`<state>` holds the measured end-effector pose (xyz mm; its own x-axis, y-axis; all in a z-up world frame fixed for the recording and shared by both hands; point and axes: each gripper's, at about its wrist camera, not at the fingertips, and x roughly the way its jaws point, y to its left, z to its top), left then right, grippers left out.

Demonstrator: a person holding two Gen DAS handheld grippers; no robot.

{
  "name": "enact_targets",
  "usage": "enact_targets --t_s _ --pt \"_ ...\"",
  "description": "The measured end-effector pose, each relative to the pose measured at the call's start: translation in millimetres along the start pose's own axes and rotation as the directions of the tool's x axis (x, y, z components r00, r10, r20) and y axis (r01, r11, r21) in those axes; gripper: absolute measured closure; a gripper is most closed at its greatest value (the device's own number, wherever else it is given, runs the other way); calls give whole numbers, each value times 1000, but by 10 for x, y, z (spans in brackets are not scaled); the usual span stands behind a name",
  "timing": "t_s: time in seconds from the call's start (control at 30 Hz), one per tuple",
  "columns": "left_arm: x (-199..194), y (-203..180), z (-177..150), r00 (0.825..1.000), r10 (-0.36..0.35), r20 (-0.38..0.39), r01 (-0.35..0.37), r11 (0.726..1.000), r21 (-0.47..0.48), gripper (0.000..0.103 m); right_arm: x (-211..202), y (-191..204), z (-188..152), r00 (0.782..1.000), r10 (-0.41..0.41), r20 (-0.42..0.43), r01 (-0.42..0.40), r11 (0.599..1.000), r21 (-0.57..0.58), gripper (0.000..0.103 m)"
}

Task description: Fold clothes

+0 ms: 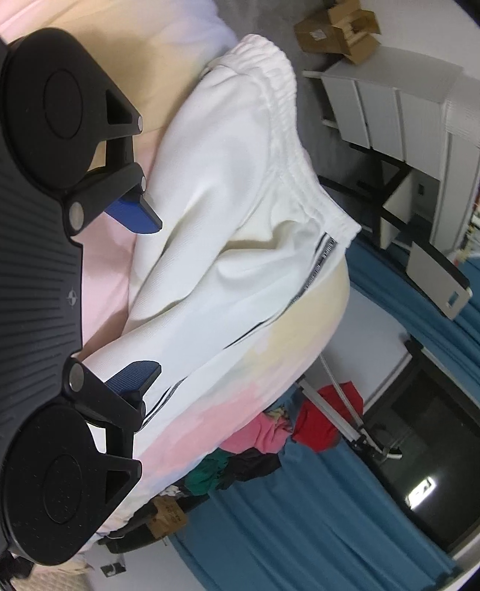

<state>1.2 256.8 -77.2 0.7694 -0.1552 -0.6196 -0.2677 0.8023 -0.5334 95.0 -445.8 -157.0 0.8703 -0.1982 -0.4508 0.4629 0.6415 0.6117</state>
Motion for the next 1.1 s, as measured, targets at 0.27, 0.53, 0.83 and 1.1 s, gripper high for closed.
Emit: enact_targets --t_s 0.27,0.53,0.83,1.1 --pt "25 -16 -79 1000 15 4 -15 998 -62 23 594 -121 -148 968 -136 -211 147 989 34 92" --pt "163 -30 -116 997 63 50 -58 994 -91 24 648 1187 191 997 70 -30 -73 986 -152 96" --pt "368 4 33 965 131 225 -119 991 -69 25 1391 2923 850 960 228 163 -174 941 -291 96" --pt "718 -234 87 948 103 301 -131 989 73 24 2220 3350 950 929 185 321 -90 953 -290 96"
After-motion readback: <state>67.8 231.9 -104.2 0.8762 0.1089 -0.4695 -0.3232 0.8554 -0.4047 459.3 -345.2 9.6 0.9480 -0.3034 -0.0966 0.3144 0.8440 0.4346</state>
